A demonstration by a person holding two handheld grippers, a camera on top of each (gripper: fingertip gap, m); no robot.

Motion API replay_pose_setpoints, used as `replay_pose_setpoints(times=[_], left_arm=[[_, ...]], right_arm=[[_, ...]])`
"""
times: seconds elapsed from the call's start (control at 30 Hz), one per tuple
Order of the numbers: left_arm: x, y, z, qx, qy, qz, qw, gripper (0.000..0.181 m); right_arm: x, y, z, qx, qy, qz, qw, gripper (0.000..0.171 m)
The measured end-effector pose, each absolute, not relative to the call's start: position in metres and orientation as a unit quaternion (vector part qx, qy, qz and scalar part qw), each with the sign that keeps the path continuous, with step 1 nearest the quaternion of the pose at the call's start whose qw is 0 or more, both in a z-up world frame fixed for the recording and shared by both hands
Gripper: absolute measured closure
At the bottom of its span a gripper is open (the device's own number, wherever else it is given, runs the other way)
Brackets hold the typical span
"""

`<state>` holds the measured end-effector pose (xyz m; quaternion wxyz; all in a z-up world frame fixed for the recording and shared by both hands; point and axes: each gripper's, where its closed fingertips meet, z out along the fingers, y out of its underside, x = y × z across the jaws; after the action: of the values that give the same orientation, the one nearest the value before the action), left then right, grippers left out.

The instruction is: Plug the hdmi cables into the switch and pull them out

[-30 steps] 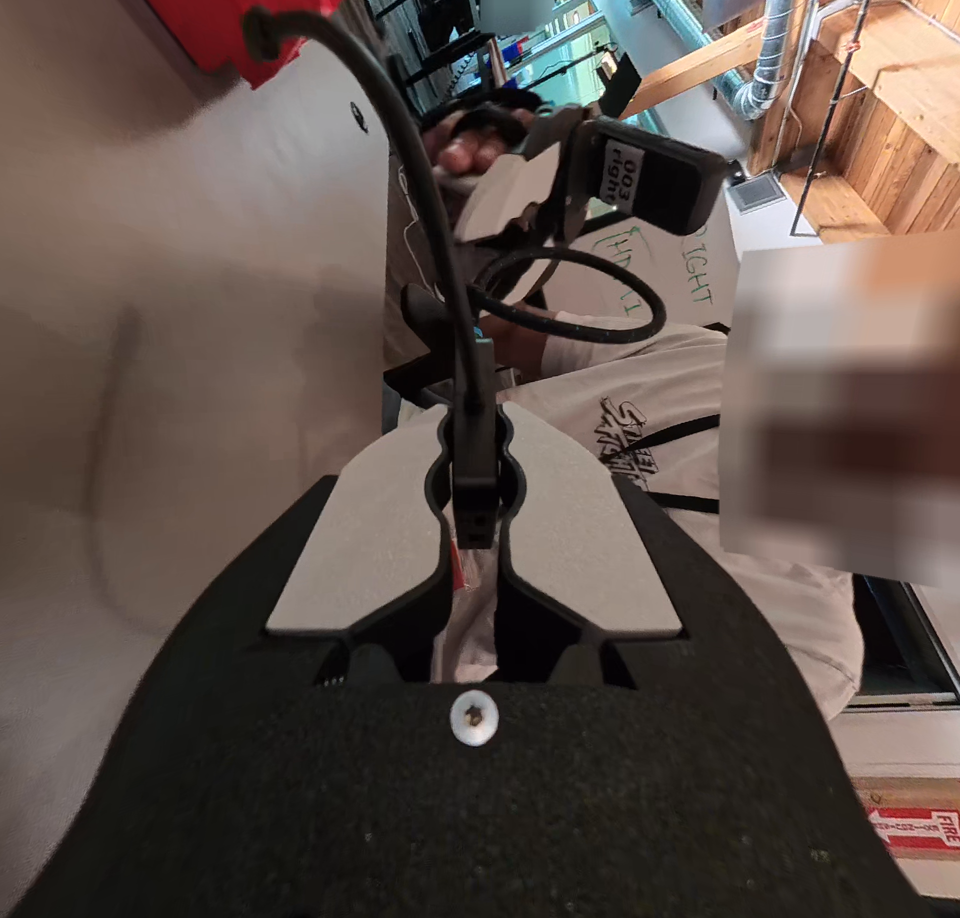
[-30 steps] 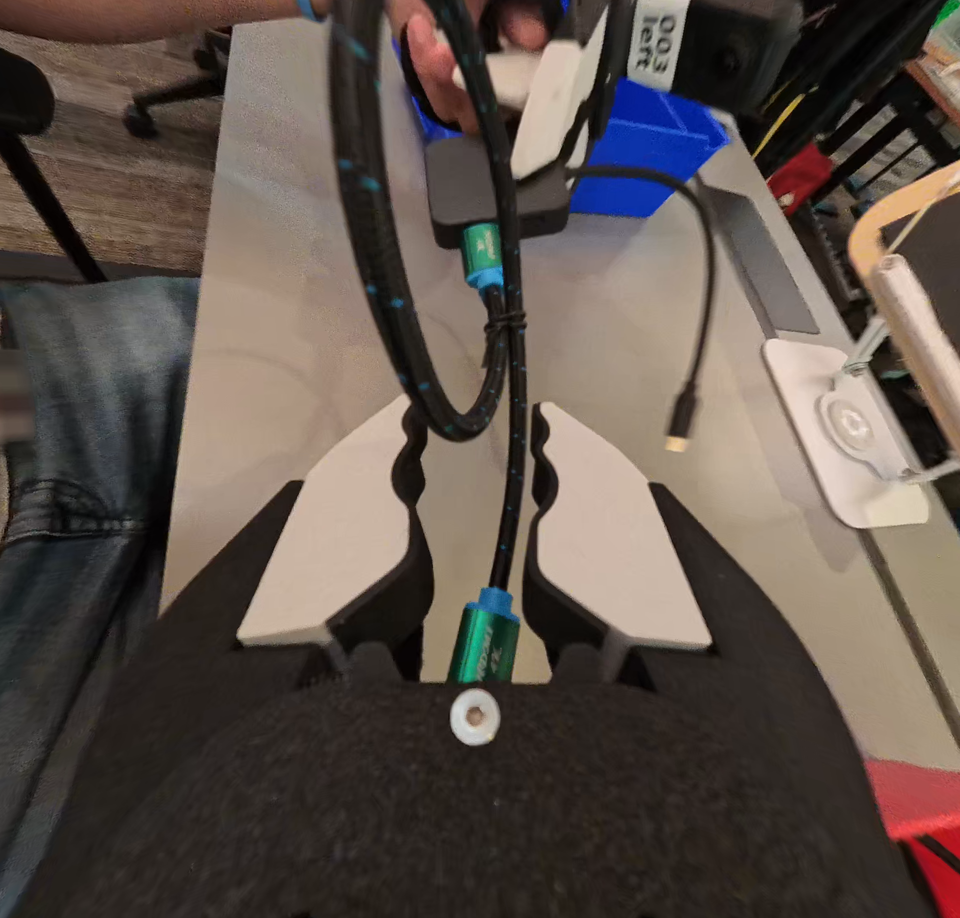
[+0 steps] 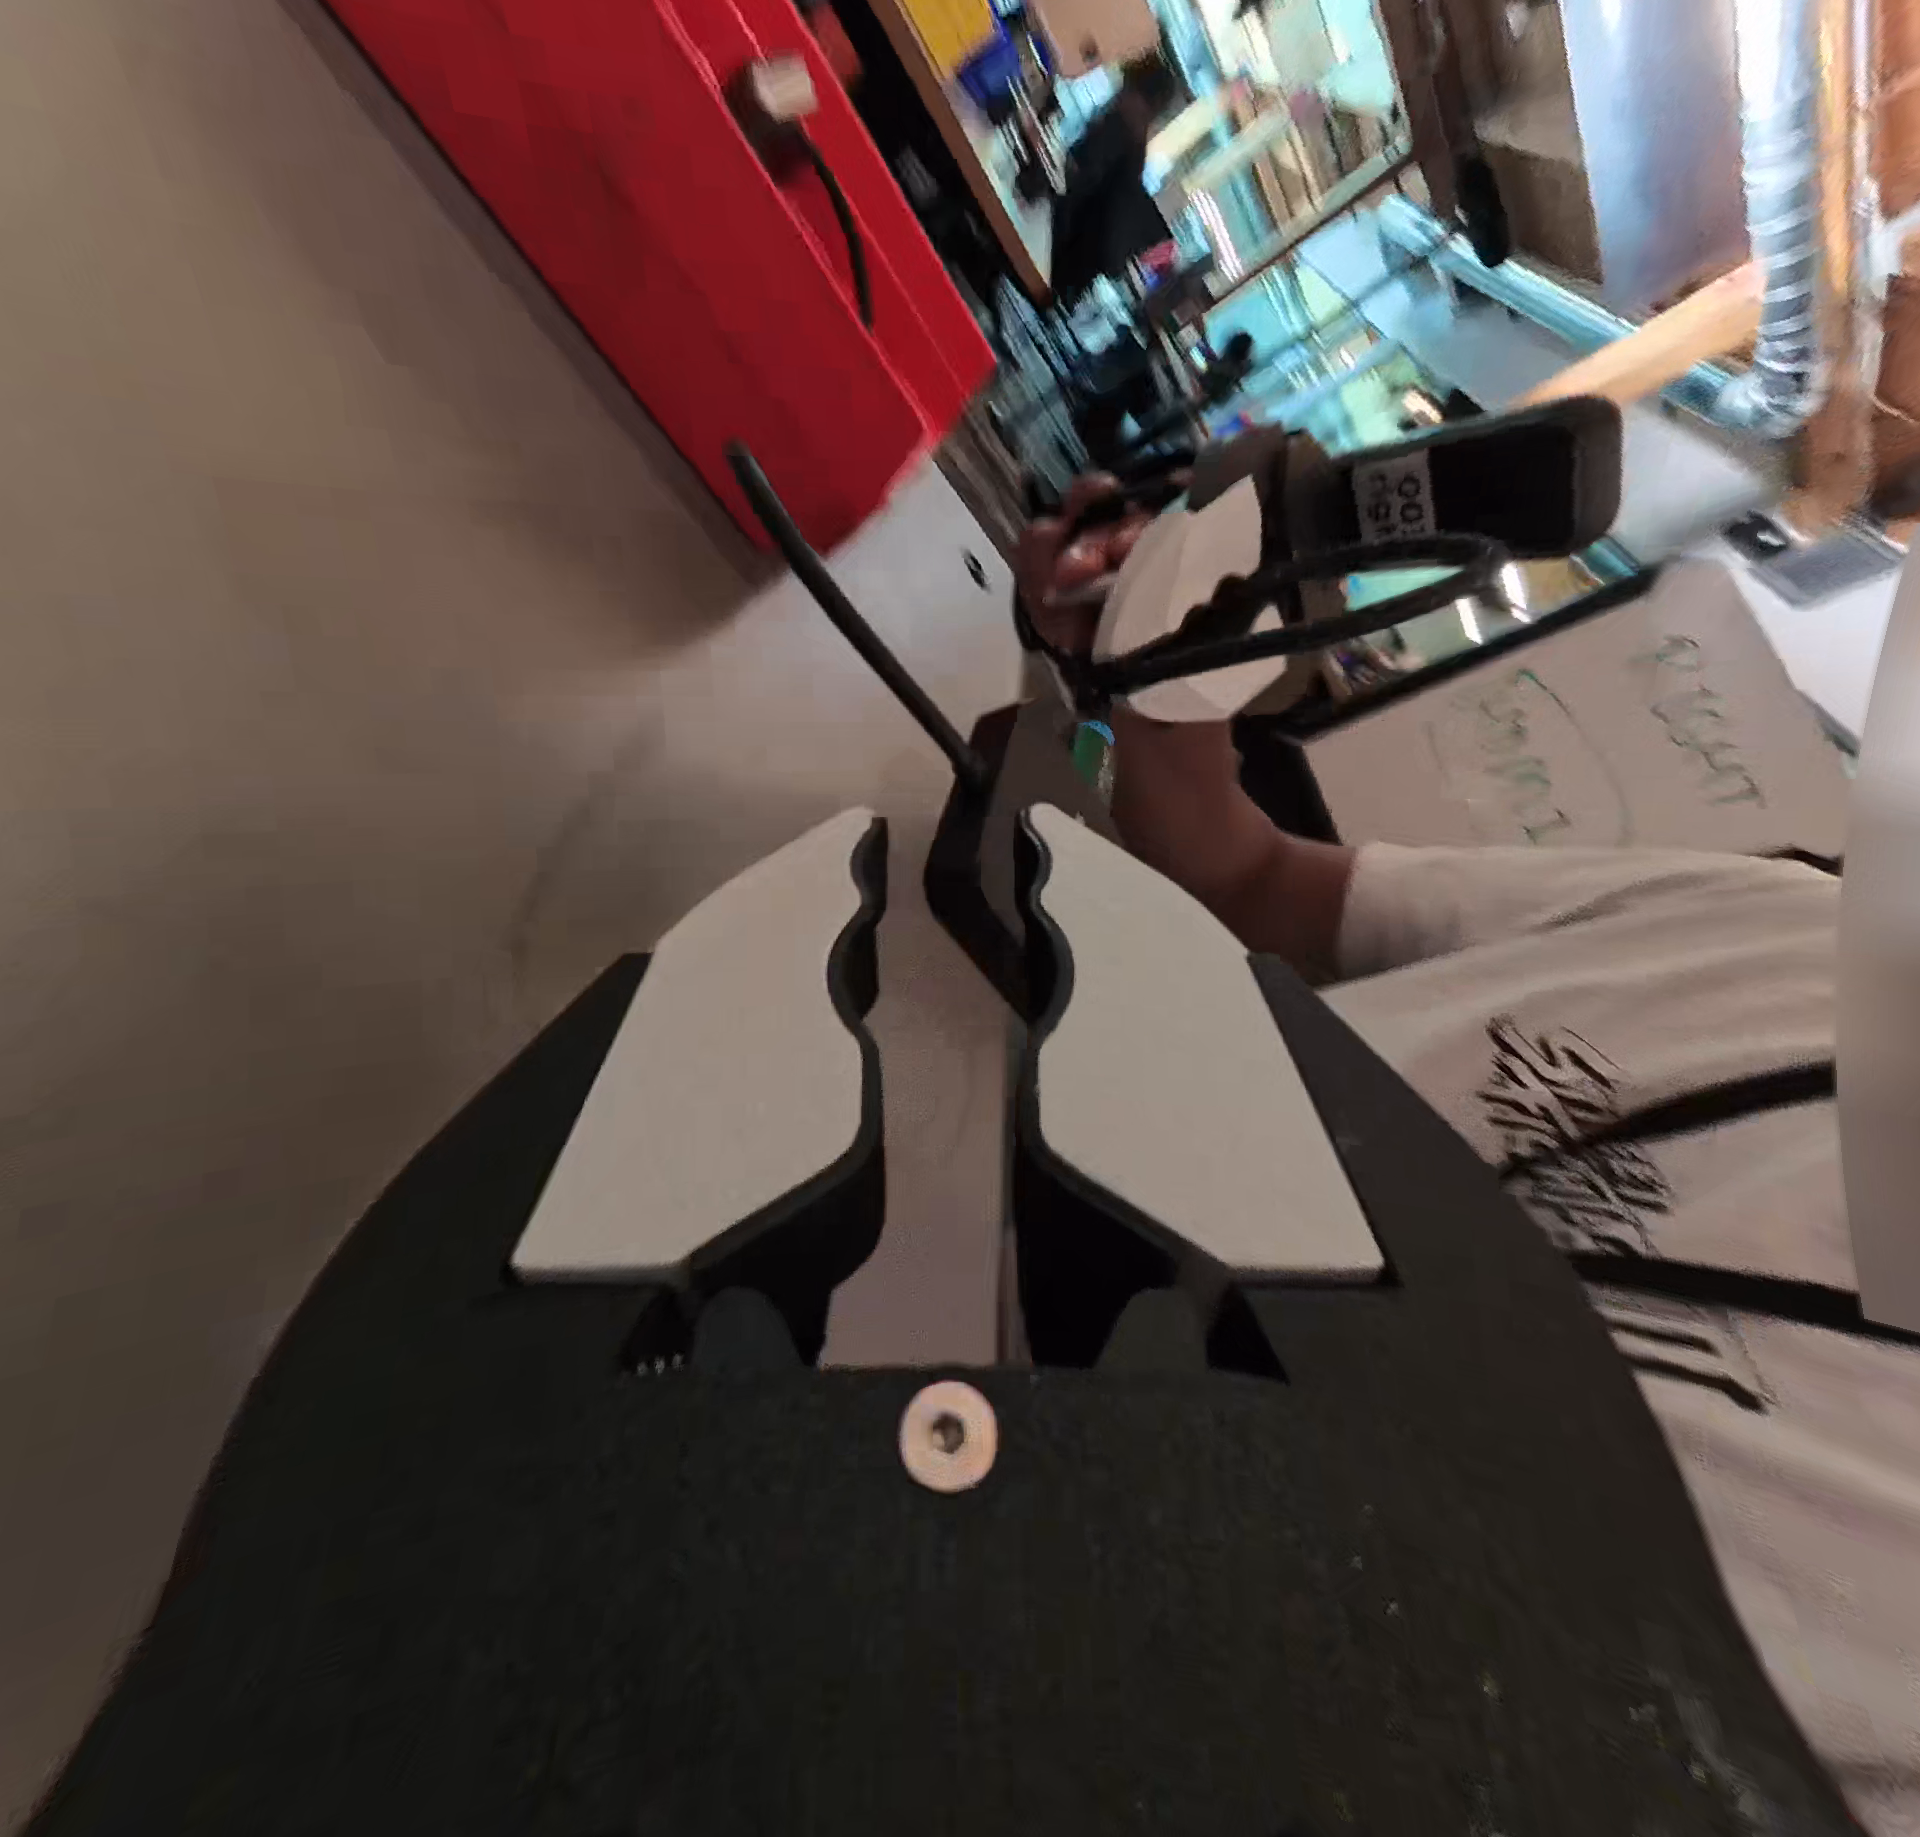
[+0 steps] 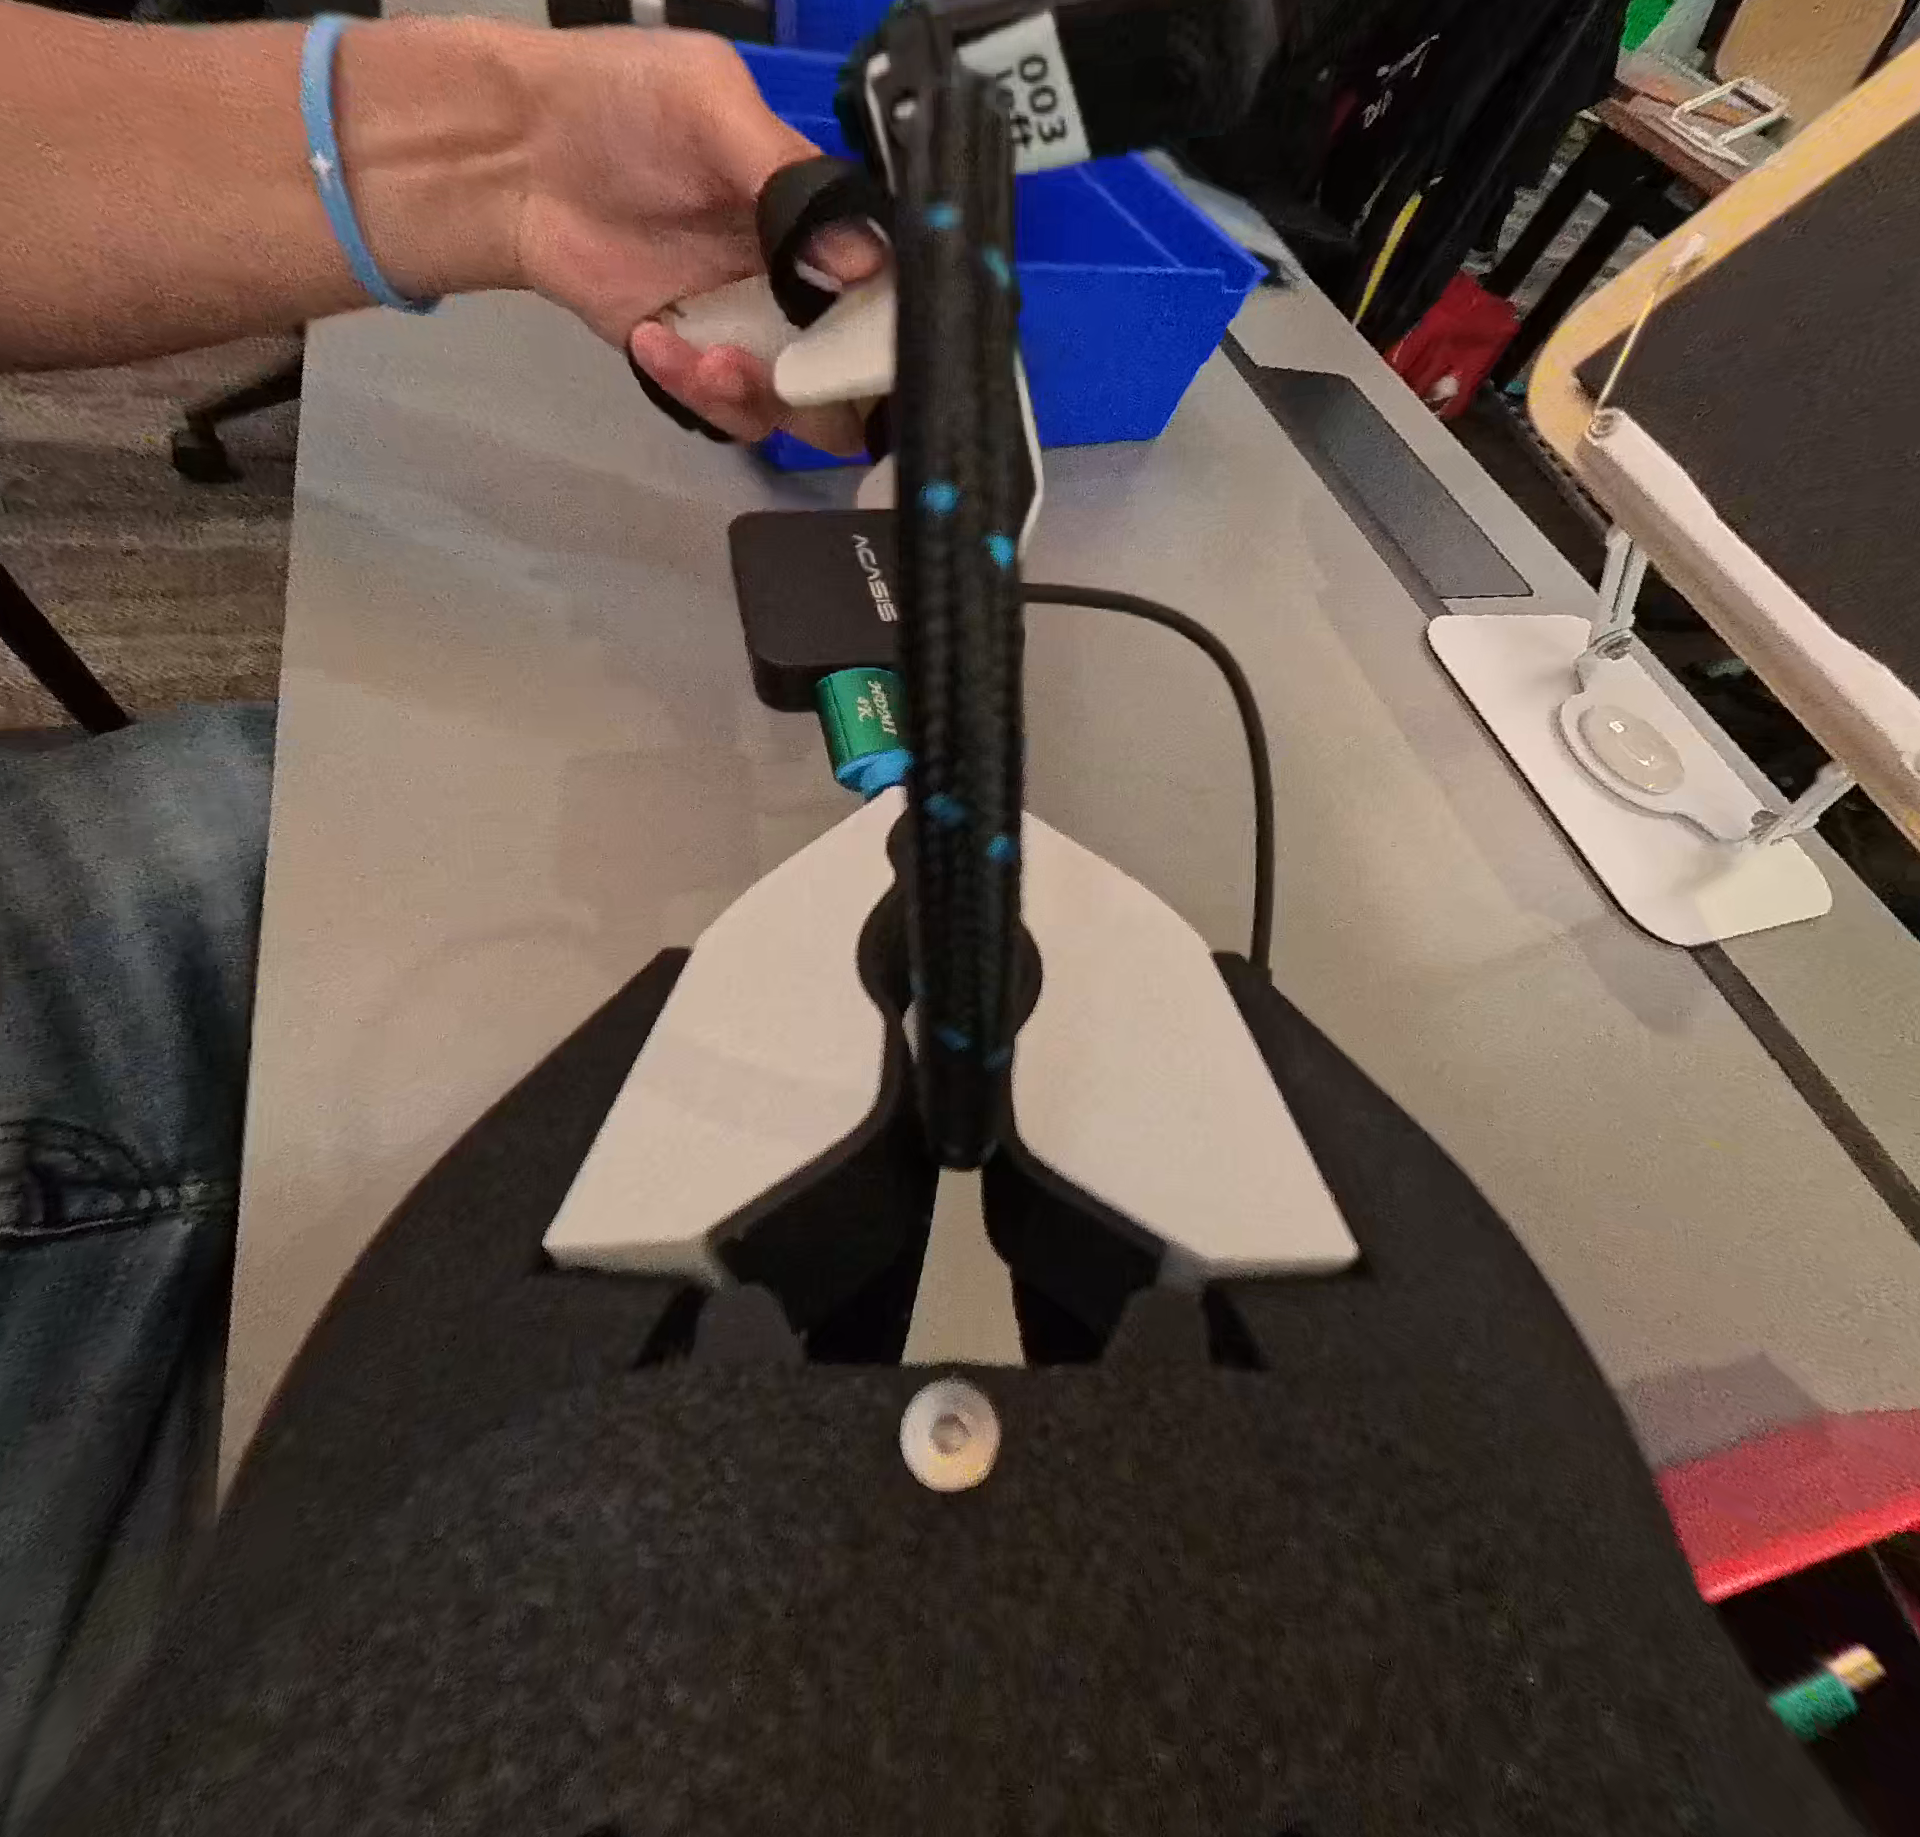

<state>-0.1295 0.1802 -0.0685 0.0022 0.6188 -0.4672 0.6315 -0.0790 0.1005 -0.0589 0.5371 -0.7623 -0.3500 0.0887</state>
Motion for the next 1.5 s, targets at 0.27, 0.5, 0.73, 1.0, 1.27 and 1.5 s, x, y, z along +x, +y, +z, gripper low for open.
replay_pose_setpoints(times=[0.27, 0.5, 0.73, 1.0, 1.27, 1.5], left_arm=[[-0.153, 0.169, -0.049, 0.544, -0.603, 0.402, -0.422, 0.118], [-0.135, 0.157, -0.073, 0.435, -0.662, 0.085, -0.605, 0.124], [-0.128, 0.169, -0.087, 0.355, -0.661, -0.107, -0.652, 0.161], [-0.139, 0.185, -0.088, 0.341, -0.651, -0.142, -0.663, 0.168], [-0.147, 0.172, -0.066, 0.314, -0.642, -0.1, -0.692, 0.168], [-0.151, 0.174, -0.057, 0.294, -0.635, -0.156, -0.697, 0.168]], right_arm=[[-0.066, 0.113, -0.064, -0.79, -0.302, 0.051, 0.532, 0.164], [-0.086, 0.113, -0.061, -0.804, -0.285, 0.06, 0.518, 0.164], [-0.112, 0.106, -0.06, -0.799, -0.297, 0.11, 0.512, 0.164], [-0.118, 0.085, -0.036, -0.733, -0.344, 0.202, 0.551, 0.127], [-0.031, 0.075, 0.006, -0.722, -0.24, 0.218, 0.611, 0.134], [-0.075, 0.085, -0.028, -0.76, -0.308, 0.186, 0.542, 0.125]])
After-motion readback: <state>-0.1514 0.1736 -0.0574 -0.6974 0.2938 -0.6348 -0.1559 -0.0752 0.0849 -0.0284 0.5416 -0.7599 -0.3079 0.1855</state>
